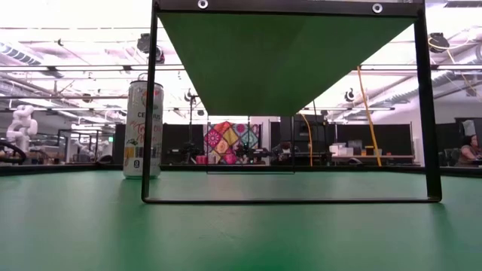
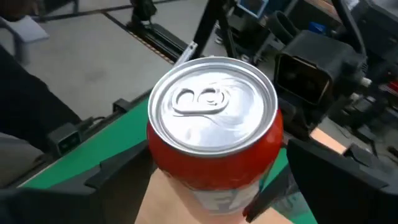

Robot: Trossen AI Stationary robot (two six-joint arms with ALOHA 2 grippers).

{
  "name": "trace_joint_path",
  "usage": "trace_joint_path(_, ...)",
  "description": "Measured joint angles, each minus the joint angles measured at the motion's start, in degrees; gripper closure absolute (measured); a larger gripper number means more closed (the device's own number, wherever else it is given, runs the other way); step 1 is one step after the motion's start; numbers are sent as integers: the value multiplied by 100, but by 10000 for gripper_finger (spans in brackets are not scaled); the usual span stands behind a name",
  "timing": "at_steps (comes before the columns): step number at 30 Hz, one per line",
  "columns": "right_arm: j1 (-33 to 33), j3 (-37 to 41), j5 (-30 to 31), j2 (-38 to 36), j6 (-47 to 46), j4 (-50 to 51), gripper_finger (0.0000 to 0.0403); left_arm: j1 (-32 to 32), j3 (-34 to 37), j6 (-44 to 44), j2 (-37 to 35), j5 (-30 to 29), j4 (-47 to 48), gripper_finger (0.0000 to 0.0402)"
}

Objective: Place canned beverage on shelf
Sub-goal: Put the red soda can on the shelf

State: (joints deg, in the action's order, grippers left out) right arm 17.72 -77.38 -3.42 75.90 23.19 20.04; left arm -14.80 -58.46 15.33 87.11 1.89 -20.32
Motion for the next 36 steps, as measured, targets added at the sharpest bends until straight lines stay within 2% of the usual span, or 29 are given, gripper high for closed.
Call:
trace_joint_path(6, -254, 2, -734, 254, 93, -378, 50, 83, 0, -148, -4, 216, 5, 134)
trace_joint_path(13, -387, 9, -885, 485, 176, -523, 51, 133, -2, -267, -7, 286, 118, 134)
trace_joint_path(17, -389, 13, -870, 484, 141, -506, 57, 133, -4, -280, -15, 277, 179, 123)
trace_joint_path(22, -389, 18, -868, 427, -103, -526, 98, 135, -15, -278, -15, 234, 117, 84)
trace_joint_path(25, -389, 18, -859, 418, -215, -469, 116, 133, -15, -257, -15, 228, 37, 74)
trace_joint_path(33, -389, 20, -819, 324, -569, -430, 103, 74, -15, -256, -18, -252, -96, 70)
trace_joint_path(36, -382, 20, -447, 196, -774, -391, 106, 36, -15, -246, -24, -550, -109, 69)
